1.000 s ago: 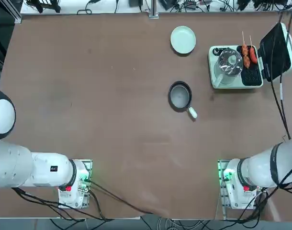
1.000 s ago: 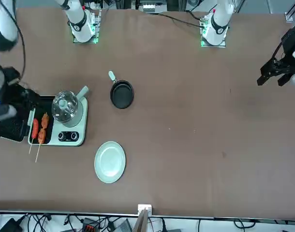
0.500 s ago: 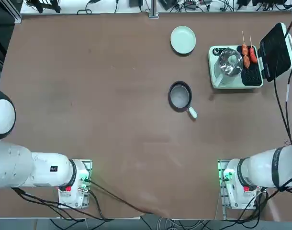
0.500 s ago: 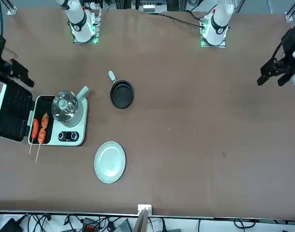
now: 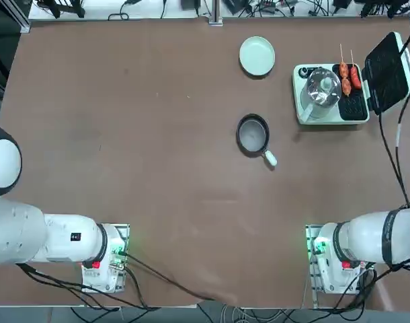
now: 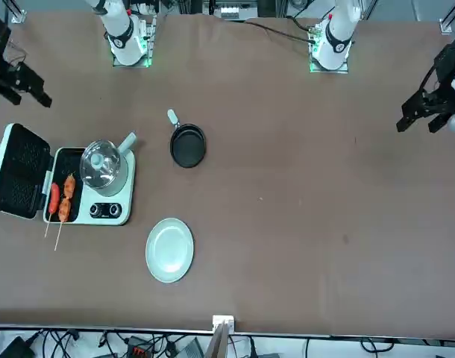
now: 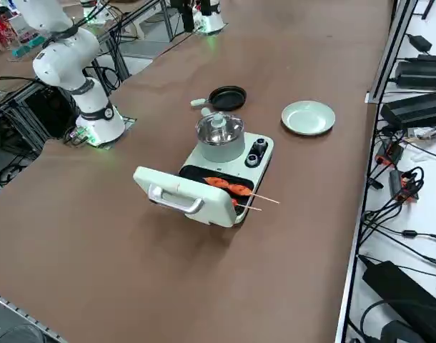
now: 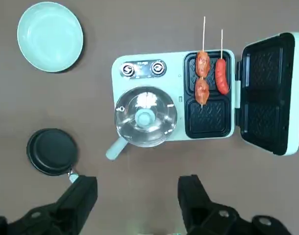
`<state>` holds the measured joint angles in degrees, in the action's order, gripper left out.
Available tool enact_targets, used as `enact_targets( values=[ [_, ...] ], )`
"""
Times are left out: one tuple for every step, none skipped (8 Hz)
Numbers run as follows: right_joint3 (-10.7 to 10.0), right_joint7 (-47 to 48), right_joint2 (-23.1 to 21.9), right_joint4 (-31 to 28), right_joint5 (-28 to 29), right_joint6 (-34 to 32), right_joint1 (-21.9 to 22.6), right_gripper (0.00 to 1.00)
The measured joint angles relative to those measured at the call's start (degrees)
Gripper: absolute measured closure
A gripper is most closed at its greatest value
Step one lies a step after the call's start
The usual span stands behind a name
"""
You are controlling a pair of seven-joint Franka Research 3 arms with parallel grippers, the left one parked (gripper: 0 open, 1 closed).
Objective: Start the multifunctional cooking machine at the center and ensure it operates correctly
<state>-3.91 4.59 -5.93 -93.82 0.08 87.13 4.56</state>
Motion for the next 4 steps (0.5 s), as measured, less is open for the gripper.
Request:
enact_targets(
  values=[
    [0.0, 0.0, -0.9, -2.0, 0.0, 1.0, -0.1, 0.00],
    [0.0, 0.0, -1.4, -3.3, 0.0, 2.0, -0.2, 0.00],
    [0.0, 0.0, -1.5, -3.7, 0.0, 2.5, -0.3, 0.00],
    [0.0, -0.4, -1.6, -3.8, 0.0, 3.0, -0.3, 0.00]
  ],
)
